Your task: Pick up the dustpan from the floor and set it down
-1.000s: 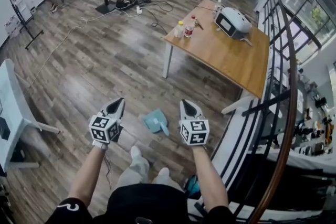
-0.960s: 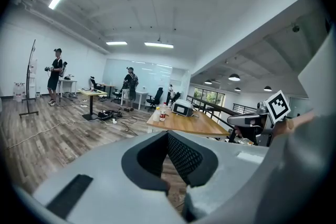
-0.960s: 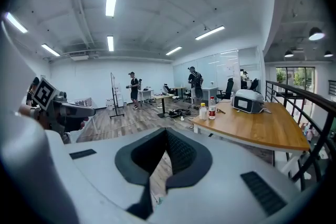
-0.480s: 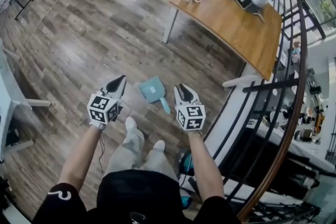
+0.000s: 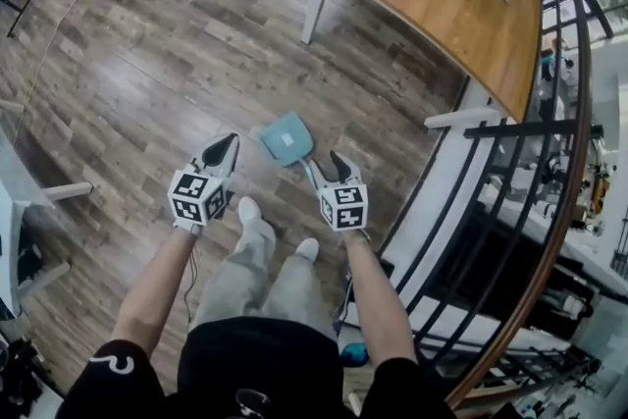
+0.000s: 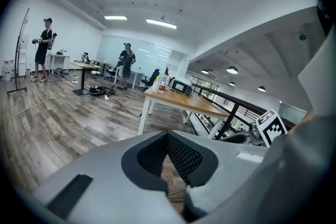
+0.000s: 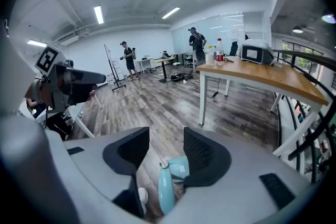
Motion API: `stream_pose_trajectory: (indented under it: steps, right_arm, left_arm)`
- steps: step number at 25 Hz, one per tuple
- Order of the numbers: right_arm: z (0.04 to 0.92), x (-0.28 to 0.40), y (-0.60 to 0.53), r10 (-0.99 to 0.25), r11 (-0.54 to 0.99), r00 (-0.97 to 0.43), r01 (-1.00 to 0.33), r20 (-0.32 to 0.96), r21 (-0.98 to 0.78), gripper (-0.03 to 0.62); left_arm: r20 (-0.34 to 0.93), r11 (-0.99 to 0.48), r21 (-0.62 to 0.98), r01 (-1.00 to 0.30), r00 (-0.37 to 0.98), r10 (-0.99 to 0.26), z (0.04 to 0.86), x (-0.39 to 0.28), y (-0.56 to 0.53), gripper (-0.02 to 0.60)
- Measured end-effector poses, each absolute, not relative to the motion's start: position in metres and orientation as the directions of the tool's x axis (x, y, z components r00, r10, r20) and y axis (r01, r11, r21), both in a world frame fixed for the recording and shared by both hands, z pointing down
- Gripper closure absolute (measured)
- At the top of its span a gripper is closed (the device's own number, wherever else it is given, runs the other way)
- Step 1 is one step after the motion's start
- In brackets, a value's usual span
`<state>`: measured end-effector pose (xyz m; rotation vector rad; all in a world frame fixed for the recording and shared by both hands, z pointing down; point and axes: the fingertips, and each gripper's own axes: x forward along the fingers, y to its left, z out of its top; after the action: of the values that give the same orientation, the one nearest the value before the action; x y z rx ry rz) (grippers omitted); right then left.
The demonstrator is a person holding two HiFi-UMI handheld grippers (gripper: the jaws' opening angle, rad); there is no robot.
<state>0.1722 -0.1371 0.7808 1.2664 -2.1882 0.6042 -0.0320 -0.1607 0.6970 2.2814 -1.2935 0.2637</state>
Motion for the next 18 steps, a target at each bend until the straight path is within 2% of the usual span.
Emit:
stream_pose_trajectory:
  steps: [7,18]
  right_arm:
    - [0.863,0.153,-0.113,-0.529,0.489,-0.386,-0.866,0.755,-0.100,0.342]
    - [0.944,0.154,-0.100,-0.420,0.472,-0.299,-0.878,0.857,-0.076,0.330]
  left_arm:
    - [0.434,-0.442,0.354,-0.824,0.563,-0.703,0.747,-0.030,-0.162,0.584]
    - [0.469,-0.441,0.381,-0.813,0.581,-0.665,0.796,-0.028,-0.160,0.584]
